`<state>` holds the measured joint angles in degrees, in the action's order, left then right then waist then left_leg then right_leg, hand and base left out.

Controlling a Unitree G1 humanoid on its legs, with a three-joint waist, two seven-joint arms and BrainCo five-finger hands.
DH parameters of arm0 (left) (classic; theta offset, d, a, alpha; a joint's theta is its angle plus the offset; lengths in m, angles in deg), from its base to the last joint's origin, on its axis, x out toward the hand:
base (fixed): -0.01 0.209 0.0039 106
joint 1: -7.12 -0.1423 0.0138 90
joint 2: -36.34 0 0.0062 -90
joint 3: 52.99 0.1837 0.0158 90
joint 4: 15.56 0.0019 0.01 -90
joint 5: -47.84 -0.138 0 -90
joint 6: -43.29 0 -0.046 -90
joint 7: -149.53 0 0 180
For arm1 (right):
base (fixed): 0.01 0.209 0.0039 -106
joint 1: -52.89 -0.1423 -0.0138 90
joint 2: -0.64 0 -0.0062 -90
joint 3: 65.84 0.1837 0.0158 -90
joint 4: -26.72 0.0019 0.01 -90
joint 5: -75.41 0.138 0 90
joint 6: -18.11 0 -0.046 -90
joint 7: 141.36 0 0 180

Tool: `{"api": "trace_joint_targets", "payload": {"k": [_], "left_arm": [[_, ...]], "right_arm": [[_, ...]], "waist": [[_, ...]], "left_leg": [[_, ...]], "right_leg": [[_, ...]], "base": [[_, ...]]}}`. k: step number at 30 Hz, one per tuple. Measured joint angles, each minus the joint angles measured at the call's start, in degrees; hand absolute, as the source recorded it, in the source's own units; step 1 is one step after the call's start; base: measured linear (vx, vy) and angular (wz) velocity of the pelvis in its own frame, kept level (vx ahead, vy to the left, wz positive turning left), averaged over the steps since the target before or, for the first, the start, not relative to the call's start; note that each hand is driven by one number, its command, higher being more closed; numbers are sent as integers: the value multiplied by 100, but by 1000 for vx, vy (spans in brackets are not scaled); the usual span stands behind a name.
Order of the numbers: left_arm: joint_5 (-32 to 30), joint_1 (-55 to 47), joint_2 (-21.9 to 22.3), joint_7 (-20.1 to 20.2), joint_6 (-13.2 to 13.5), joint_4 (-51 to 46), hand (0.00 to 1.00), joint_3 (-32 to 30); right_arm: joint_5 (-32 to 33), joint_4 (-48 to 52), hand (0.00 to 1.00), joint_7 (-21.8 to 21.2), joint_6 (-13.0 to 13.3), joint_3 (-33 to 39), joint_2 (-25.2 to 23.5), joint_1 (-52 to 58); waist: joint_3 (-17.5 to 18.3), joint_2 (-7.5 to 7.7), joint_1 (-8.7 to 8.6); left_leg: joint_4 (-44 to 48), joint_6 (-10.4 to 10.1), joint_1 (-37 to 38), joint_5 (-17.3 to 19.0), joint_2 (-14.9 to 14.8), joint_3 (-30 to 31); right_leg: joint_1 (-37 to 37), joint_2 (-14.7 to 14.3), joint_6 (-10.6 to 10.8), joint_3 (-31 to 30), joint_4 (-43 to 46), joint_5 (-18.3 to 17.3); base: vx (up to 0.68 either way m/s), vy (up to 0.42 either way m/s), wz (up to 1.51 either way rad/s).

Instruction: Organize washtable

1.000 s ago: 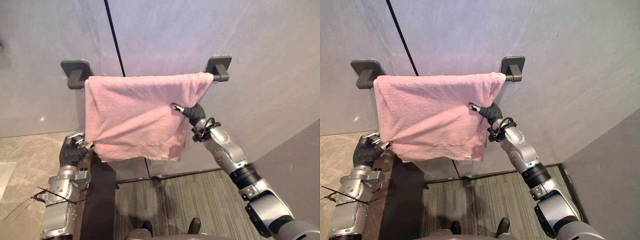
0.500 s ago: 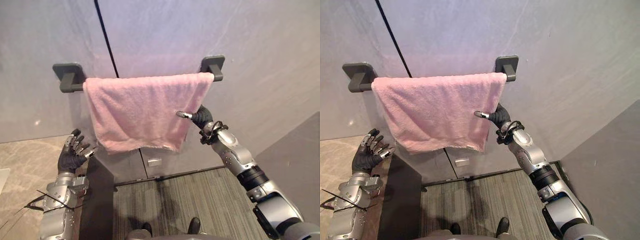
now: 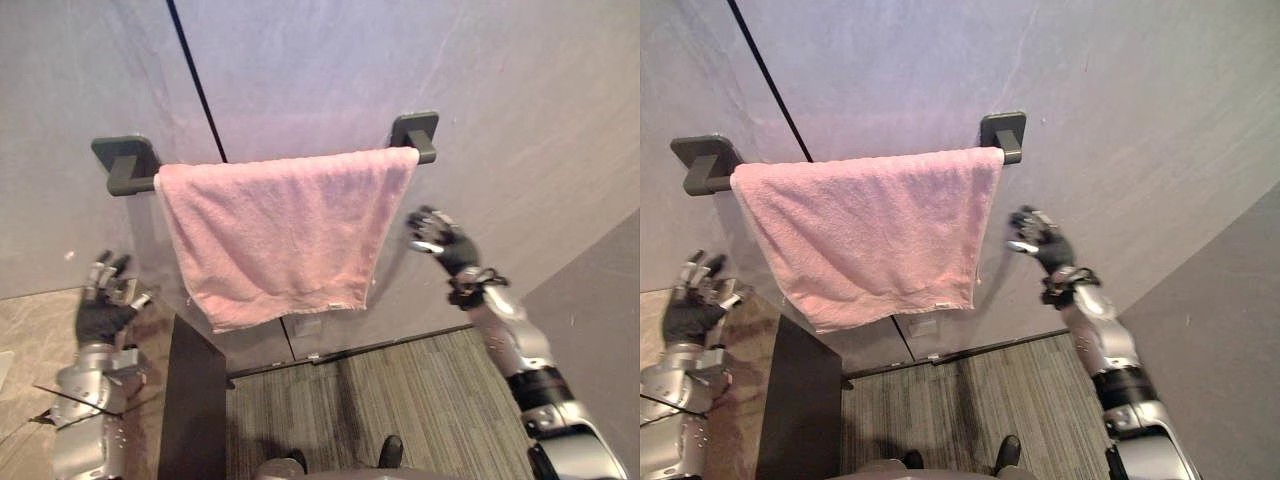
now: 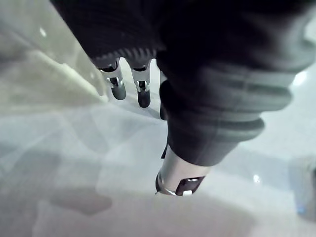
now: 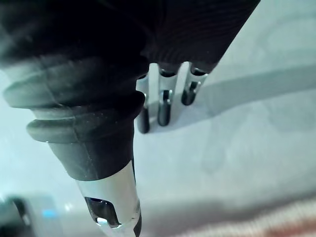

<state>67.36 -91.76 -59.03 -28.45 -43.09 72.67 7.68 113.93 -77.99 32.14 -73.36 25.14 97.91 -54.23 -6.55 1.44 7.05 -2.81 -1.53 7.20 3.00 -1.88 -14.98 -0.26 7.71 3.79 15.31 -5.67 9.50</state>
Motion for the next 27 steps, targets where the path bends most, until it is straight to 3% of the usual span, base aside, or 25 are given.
{"api": "trace_joint_targets", "payload": {"k": [2, 7, 10, 13, 16, 18, 23, 27], "left_arm": [[-29, 236, -158, -313, 9, 28, 0, -627], [-56, 633, -431, -1000, 205, 6, 0, -1387], [-50, 636, -431, -1206, 210, -179, 0, -1374], [-14, 737, -461, -1163, 234, -673, 0, -1025], [20, 804, -669, -952, 286, -1079, 0, -367], [207, 1036, -814, -677, 348, -1340, 0, 374], [878, 1869, -846, -202, 399, -1528, 0, 1754], [1317, 2191, -844, -146, 439, -1887, 0, 2231]], "right_arm": [[-89, 132, 0, 299, 18, 1008, 38, 183], [-211, 611, 0, 821, 246, 1939, 231, 261], [-368, 1276, 0, 1123, 335, 2091, 231, 280], [-546, 2001, 0, 1251, 539, 2065, 230, 265], [-604, 2470, 0, 1241, 666, 1584, 184, -85], [-603, 2689, 0, 1096, 798, 802, 82, -561], [-584, 2715, 0, 615, 871, -813, -526, -1187], [-474, 2635, 0, 202, 849, -2054, -966, -1615]], "waist": [[25, -46, -18], [82, -101, -148], [189, -171, -165], [275, -213, -195], [335, -256, -215], [363, -294, -297], [370, -298, -320], [372, -299, -318]], "left_leg": [[14, 1, 43, 0, -4, 75], [84, 11, 68, 6, 6, 223], [105, 12, 95, 7, 19, 248], [144, 8, 121, 7, 4, 376], [185, -23, 155, 24, -15, 402], [198, -53, 152, 5, -14, 423], [273, -68, 155, -7, -40, 475], [287, -39, 160, -26, -62, 477]], "right_leg": [[-81, 6, 0, 77, 0, 0], [-209, 35, -5, 213, -22, -5], [-254, 51, -14, 244, -26, -29], [-365, 51, -33, 372, -26, -51], [-440, 47, -42, 409, -28, -58], [-465, 53, -55, 458, -28, -66], [-527, 38, -66, 505, -28, -68], [-539, 30, -61, 510, -28, -63]], "base": [[-9, -15, 14], [-44, -13, 12], [-68, -16, 5], [-41, -24, 17], [-49, -15, 9], [-57, -9, 9], [-27, -2, 4], [8, 4, 0]]}}
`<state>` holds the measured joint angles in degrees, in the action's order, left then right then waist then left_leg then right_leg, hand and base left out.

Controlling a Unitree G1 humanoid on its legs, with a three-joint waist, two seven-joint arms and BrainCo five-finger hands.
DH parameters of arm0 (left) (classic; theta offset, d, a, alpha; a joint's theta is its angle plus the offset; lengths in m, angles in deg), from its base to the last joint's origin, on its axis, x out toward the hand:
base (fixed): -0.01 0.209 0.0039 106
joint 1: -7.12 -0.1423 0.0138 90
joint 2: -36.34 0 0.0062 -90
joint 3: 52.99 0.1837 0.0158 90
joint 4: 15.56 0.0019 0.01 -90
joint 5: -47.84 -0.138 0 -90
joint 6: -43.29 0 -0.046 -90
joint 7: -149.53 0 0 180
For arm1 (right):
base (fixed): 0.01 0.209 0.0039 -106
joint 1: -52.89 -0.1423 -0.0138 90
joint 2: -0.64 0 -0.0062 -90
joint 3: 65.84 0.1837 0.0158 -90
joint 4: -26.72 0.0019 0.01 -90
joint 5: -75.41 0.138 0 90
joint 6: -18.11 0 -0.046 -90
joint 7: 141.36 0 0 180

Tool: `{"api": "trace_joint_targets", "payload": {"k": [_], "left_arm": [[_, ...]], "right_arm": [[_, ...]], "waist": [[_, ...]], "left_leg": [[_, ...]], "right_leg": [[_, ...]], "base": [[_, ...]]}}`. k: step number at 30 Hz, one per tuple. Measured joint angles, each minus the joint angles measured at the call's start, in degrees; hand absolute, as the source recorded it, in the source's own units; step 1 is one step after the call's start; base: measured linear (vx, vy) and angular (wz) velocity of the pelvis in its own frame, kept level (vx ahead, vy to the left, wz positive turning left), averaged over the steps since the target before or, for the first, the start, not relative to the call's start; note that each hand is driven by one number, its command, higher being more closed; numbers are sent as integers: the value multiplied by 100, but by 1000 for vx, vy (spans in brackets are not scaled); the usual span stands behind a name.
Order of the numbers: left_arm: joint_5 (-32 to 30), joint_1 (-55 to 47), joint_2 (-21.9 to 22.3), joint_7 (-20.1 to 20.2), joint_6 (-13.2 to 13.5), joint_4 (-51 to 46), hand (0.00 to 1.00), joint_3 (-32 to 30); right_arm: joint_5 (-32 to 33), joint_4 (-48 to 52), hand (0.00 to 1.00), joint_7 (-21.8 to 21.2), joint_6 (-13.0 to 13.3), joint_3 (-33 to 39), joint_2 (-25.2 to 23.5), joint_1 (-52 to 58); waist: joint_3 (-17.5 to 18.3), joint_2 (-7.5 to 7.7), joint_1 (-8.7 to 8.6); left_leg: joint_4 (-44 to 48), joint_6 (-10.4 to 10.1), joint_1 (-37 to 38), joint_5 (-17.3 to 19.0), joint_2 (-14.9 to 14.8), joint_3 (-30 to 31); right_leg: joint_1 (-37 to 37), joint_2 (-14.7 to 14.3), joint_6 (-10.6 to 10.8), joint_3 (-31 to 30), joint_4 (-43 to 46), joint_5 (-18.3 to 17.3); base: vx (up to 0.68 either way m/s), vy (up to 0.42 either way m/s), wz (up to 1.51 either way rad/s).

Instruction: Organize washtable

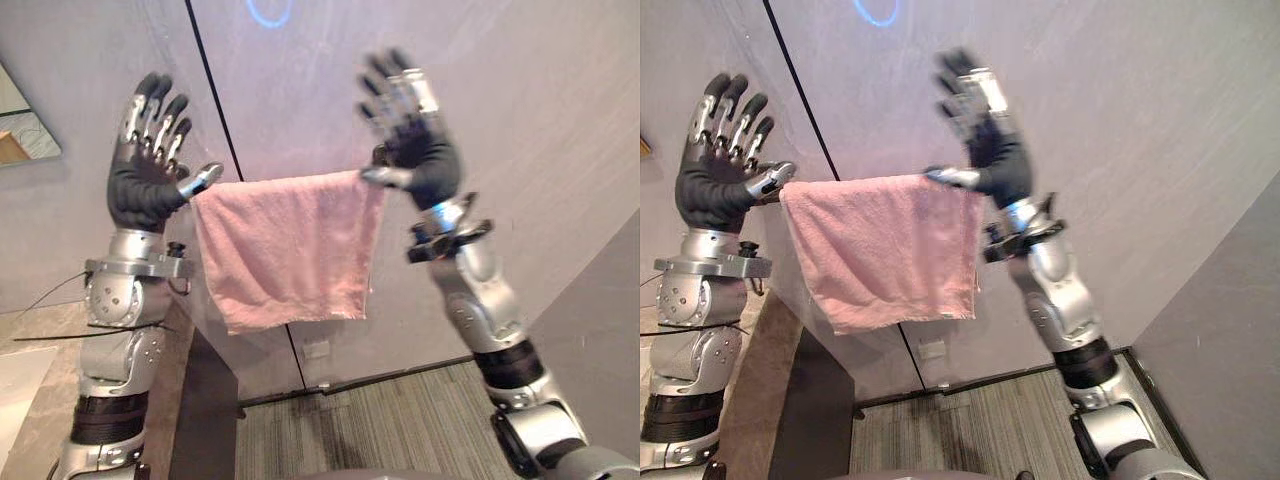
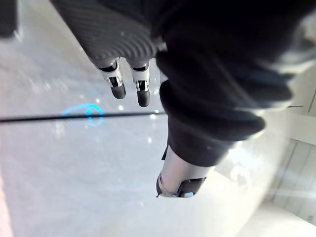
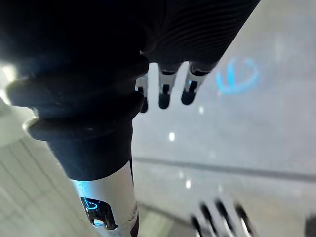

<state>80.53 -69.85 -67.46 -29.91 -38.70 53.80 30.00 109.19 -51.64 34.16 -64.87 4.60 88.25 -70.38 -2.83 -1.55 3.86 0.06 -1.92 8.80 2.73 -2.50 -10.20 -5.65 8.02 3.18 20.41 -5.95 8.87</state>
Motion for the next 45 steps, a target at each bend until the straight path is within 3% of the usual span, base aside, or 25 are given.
{"api": "trace_joint_targets", "payload": {"k": [2, 6, 11, 17, 23, 28, 38, 45], "left_arm": [[160, 62, 16, 63, 18, -109, 0, 204], [274, 57, 19, 134, 18, -133, 0, 277], [388, -212, 37, 605, 20, -72, 0, 576], [784, -891, 241, 1150, -38, 120, 0, 803], [940, -1633, 237, 1816, -327, 531, 0, 1275], [939, -1856, 232, 2044, -445, 870, 0, 1481], [880, -1373, 272, 1810, -492, 1690, 0, 1535], [784, -882, 479, 1538, -486, 1898, 0, 1129]], "right_arm": [[62, -224, 0, -336, -73, -647, -181, -279], [247, -380, 0, -678, -120, -877, -235, -290], [625, -530, 0, -981, -120, -1314, -70, -286], [716, -598, 0, -1215, -124, -1516, 53, -107], [719, -685, 0, -1334, -237, -1526, 441, 578], [776, -780, 0, -1484, -346, -1530, 618, 859], [893, -790, 0, -1523, -347, -1431, 487, 856], [886, -794, 0, -1403, -345, -1033, 288, 748]], "waist": [[19, 10, 10], [51, 63, 21], [60, 77, -14], [61, 79, -40], [89, 121, -65], [94, 143, -138], [-34, 233, -124], [-280, 236, -151]], "left_leg": [[28, 0, 6, -3, -10, -11], [27, 1, 9, -3, 5, -4], [-11, 3, 111, -2, 20, -43], [-110, -35, 85, -20, 15, -97], [-116, -47, -13, -11, 10, -112], [-103, -22, -125, -23, -7, -148], [70, -22, -825, -23, -59, -252], [74, -19, -1015, -13, -59, -430]], "right_leg": [[-14, -11, -4, -3, 1, 8], [-28, -9, 3, 14, 2, 13], [-91, 5, 14, -18, 0, 14], [-9, -3, -8, -22, 0, -19], [114, -11, 8, -48, 0, -15], [273, -36, 7, -140, 1, -5], [942, -98, -70, -261, 27, 112], [1222, -116, -74, -437, 28, 154]], "base": [[34, 16, 0], [20, 16, 2], [-5, 23, -4], [-5, 3, -1], [8, 5, -2], [48, 10, -8], [3, -4, -6], [-1, 3, -13]]}}
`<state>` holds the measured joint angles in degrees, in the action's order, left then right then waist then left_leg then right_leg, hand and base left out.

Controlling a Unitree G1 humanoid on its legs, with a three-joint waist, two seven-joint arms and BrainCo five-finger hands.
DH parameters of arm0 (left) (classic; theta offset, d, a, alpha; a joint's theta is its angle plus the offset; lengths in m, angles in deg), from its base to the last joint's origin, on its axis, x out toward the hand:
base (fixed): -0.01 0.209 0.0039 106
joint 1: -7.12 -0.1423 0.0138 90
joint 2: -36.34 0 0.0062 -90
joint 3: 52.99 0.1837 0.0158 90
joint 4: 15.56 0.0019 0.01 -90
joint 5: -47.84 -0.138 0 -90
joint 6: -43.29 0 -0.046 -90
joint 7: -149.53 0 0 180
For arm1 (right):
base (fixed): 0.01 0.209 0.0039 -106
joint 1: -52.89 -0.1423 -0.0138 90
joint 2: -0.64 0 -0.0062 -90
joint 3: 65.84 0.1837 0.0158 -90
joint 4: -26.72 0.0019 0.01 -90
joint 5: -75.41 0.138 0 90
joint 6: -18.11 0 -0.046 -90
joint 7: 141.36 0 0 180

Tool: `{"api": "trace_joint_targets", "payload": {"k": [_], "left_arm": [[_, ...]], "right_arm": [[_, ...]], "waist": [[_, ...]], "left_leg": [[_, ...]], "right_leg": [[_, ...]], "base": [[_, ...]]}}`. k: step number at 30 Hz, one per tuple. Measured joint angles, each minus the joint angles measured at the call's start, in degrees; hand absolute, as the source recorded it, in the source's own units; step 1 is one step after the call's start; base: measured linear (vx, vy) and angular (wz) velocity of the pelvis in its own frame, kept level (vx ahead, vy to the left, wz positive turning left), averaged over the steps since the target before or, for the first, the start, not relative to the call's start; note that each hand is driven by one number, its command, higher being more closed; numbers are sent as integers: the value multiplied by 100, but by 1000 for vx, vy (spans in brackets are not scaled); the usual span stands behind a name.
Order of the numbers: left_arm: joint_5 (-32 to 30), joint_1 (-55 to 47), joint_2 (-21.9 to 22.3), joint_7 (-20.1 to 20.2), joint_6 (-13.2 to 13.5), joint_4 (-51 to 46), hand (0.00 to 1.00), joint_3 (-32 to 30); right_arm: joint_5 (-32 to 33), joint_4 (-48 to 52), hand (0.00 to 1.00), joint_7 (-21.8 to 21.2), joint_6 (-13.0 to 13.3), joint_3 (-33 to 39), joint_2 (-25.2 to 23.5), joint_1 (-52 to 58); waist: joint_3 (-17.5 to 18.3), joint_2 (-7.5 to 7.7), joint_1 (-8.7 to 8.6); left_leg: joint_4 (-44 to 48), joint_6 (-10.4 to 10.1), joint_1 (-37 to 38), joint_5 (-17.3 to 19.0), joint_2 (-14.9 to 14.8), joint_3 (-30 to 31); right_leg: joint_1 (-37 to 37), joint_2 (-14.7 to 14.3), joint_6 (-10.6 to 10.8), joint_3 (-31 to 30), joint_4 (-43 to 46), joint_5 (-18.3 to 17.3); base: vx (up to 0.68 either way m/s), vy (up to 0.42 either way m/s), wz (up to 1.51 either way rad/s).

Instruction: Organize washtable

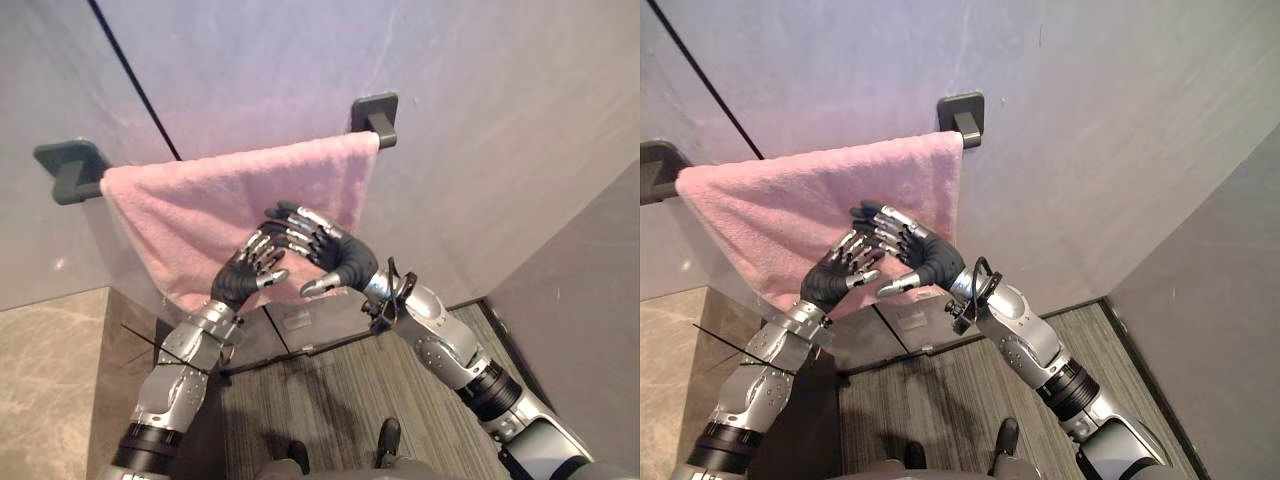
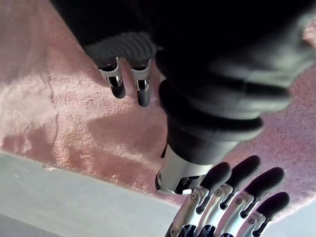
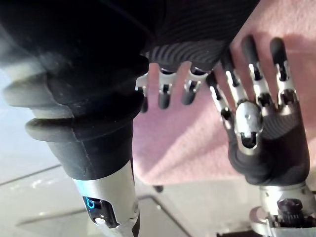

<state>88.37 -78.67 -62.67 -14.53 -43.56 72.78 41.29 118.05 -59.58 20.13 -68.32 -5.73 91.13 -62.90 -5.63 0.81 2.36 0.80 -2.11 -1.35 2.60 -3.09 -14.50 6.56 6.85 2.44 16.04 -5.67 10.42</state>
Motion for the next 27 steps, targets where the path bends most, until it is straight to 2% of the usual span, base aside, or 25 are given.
{"api": "trace_joint_targets", "payload": {"k": [4, 12, 15, 18, 27], "left_arm": [[-84, 198, -4, -65, 4, 31, 0, -249], [-128, 597, -70, -82, 83, 164, 0, -273], [-135, 648, -70, -83, 147, 155, 0, -293], [-138, 647, -70, -59, 147, 155, 0, -399], [-141, 468, -69, 26, 148, -72, 0, -726]], "right_arm": [[-10, -5, 0, 98, 7, 142, 0, -173], [-80, -359, 0, 184, 29, 491, -10, -323], [-256, -555, 0, 270, 36, 592, -9, -351], [-321, -579, 0, 361, 37, 720, 3, -351], [-755, -788, 0, 377, 54, 916, 1, -270]], "waist": [[-101, -3, 9], [-267, -4, 56], [-318, -45, 155], [-365, -117, 152], [-462, -139, 158]], "left_leg": [[0, -6, -85, 11, -9, -27], [54, -5, -343, 9, -6, 59], [70, -7, -427, 5, -15, 74], [103, -15, -474, -4, -14, 185], [-38, -28, -455, -103, -12, 254]], "right_leg": [[102, -22, -4, -29, 1, 3], [253, 14, -13, 95, 1, 13], [330, 1, -42, 93, 1, 38], [329, 2, -46, 121, 1, 40], [329, 2, -50, 184, 1, 42]], "base": [[16, 1, -2], [-2, 9, 9], [0, 0, 0], [3, 2, 7], [4, 7, 5]]}}
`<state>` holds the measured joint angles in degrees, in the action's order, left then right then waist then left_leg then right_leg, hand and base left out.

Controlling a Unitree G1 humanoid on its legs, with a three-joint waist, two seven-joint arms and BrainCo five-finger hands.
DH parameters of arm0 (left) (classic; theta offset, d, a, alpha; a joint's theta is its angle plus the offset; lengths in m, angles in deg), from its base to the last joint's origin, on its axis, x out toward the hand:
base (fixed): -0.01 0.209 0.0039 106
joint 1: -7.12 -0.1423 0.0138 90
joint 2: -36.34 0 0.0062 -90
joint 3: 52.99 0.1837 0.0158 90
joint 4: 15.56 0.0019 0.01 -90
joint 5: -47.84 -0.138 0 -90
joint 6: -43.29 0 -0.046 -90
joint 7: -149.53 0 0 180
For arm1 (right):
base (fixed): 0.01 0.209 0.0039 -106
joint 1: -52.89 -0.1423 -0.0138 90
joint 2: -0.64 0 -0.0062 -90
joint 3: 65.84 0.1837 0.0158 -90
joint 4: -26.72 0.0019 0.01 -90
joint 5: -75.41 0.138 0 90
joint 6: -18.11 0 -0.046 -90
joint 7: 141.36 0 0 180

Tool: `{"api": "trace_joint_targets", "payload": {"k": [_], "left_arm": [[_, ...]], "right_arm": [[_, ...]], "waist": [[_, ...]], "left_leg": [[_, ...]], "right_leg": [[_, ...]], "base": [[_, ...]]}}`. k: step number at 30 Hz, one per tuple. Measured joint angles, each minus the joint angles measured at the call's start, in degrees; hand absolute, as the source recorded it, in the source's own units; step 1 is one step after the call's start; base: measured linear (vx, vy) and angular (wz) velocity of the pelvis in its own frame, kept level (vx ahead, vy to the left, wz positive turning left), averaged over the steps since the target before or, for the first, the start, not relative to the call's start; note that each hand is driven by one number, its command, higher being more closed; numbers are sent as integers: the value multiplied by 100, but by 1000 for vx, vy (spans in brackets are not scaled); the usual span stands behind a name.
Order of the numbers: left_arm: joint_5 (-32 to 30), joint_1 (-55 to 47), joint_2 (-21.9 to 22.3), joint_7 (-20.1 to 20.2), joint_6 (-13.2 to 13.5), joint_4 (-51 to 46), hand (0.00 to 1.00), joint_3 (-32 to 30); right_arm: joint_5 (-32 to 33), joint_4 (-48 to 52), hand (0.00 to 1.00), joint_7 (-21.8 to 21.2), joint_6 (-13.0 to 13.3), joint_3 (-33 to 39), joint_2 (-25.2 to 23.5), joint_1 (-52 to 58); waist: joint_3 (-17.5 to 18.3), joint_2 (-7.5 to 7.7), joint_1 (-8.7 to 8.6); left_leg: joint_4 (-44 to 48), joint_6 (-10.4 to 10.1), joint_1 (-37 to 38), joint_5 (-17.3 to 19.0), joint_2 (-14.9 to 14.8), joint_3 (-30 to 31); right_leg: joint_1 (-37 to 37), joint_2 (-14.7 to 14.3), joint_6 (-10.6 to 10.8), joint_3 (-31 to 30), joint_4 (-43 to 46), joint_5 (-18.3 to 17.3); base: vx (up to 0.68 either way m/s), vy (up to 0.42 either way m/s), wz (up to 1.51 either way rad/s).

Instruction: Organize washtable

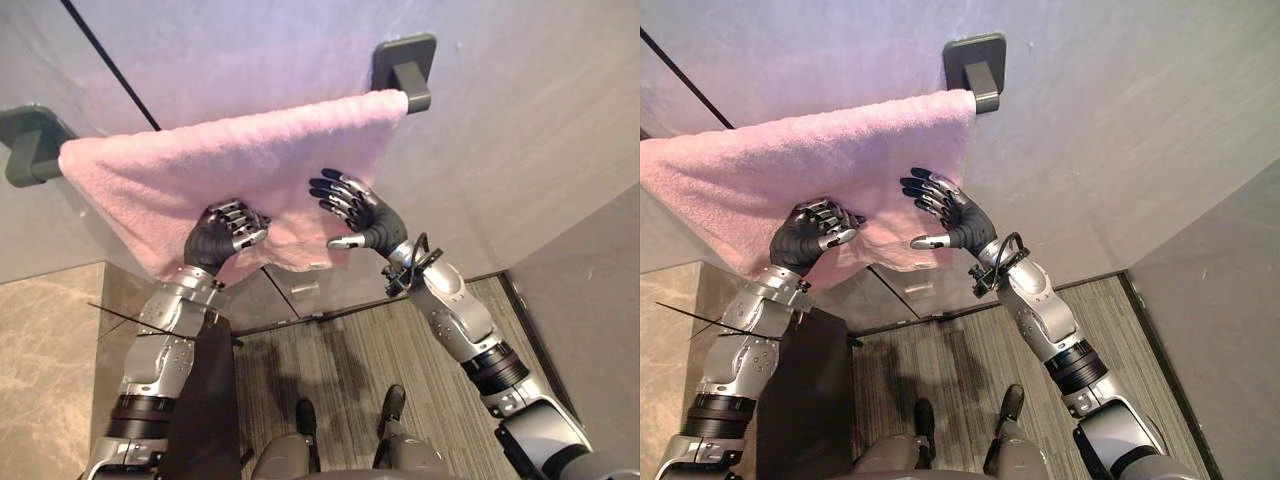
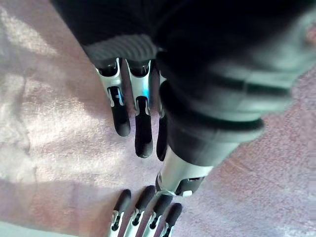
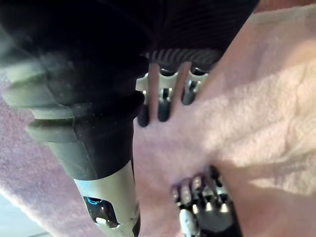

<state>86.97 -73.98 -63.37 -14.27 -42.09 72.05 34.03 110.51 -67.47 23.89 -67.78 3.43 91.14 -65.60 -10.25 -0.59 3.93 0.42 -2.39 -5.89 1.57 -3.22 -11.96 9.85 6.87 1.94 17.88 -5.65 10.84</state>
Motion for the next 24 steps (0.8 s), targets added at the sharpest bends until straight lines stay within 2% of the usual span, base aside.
{"api": "trace_joint_targets", "payload": {"k": [8, 11, 17, 20, 24], "left_arm": [[-37, -461, 72, -38, 40, -30, 0, -891], [-47, -553, 216, -181, 89, 7, 0, -1173], [-47, -560, 333, -380, 103, 44, 0, -1402], [-48, -584, 489, -423, 117, 113, 0, -1590], [-51, -645, 489, -519, 147, 132, 0, -1638]], "right_arm": [[-202, 0, 0, 91, -2, 283, -44, 274], [-224, 0, 0, 104, -3, 322, -46, 341], [-379, 0, 0, 145, -3, 528, -175, 420], [-423, 0, 0, 208, -5, 527, -251, 432], [-424, 1, 0, 209, -5, 525, -313, 432]], "waist": [[-83, 1, 28], [-83, 1, 44], [-82, 2, 166], [-83, 3, 166], [-83, 7, 166]], "left_leg": [[-74, -8, 58, -17, -14, -68], [-90, -9, 68, -17, -14, -75], [-145, -4, 97, -37, -11, -66], [-162, 0, 158, -45, -2, -56], [-170, 0, 170, -45, 11, -49]], "right_leg": [[0, -23, -1, -56, -1, 0], [1, -23, -1, -62, -1, -1], [-5, -24, -1, -53, -1, 0], [-58, -13, 0, -47, -1, -1], [-69, -3, 0, -44, -1, -1]], "base": [[10, 6, -2], [0, 0, 0], [4, 2, 1], [10, 7, 1], [0, 0, 0]]}}
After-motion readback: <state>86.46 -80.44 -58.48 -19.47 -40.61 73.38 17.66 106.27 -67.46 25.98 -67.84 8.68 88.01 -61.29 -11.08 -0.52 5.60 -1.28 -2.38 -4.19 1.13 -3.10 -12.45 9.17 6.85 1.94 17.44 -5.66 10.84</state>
